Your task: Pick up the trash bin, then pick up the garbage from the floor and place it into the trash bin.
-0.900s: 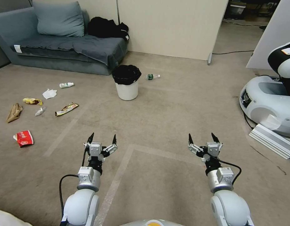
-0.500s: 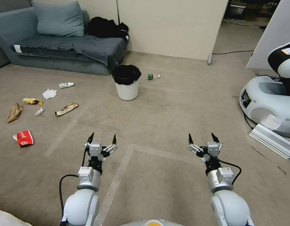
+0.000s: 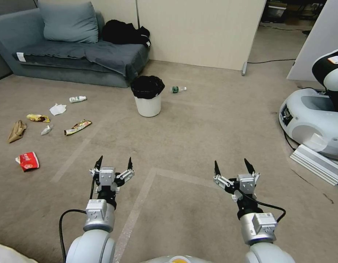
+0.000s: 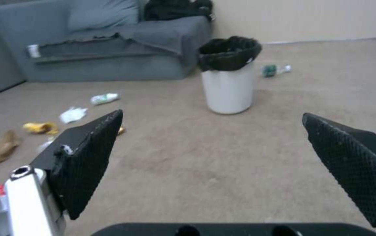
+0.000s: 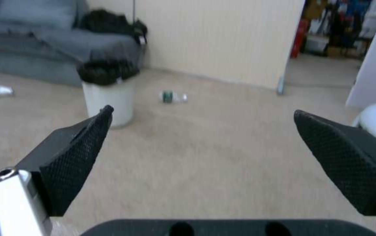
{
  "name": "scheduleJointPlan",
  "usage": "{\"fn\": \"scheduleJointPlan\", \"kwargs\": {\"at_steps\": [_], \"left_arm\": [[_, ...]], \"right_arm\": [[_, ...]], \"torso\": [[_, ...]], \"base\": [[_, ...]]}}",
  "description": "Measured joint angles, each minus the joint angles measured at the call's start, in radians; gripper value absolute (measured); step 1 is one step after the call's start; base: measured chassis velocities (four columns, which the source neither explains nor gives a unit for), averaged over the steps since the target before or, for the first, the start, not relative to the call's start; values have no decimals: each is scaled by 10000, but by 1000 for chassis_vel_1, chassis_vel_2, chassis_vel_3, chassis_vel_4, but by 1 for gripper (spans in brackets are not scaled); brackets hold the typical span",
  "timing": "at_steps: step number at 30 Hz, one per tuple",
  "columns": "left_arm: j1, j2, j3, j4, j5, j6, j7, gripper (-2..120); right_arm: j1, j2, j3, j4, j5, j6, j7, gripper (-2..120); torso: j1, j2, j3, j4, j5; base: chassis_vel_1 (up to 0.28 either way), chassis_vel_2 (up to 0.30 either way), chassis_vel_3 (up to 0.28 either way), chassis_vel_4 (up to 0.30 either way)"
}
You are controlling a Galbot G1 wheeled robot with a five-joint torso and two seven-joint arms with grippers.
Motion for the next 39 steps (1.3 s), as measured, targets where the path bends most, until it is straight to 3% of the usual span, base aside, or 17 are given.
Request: {"fn": "scheduleJointPlan", "kwargs": {"at_steps": [2, 6, 30, 39], "left_arm": [[485, -129, 276, -861, 393, 597, -491, 100], [1109, -290, 655, -1921, 1005, 1324, -1147, 100], [1202, -84, 888, -1848, 1120, 1268, -1135, 100], [1209, -61, 1018, -1749, 1158, 1240, -1077, 100]], "right_arm": [[-768, 233, -407, 854, -425, 356, 77, 100], [-946, 272, -507, 1052, -542, 448, 105, 100], [-890, 293, -588, 767, -610, 673, -15, 100], [-895, 283, -541, 706, -603, 702, -134, 100]], "torso": [[-1, 0, -1, -4, -6], [-1, 0, 0, 4, 4], [-2, 0, 1, 0, 0], [-2, 0, 2, 0, 3]], "base": [[0, 0, 0, 0], [0, 0, 0, 0], [-6, 7, 8, -7], [-182, 178, 165, -166]]}}
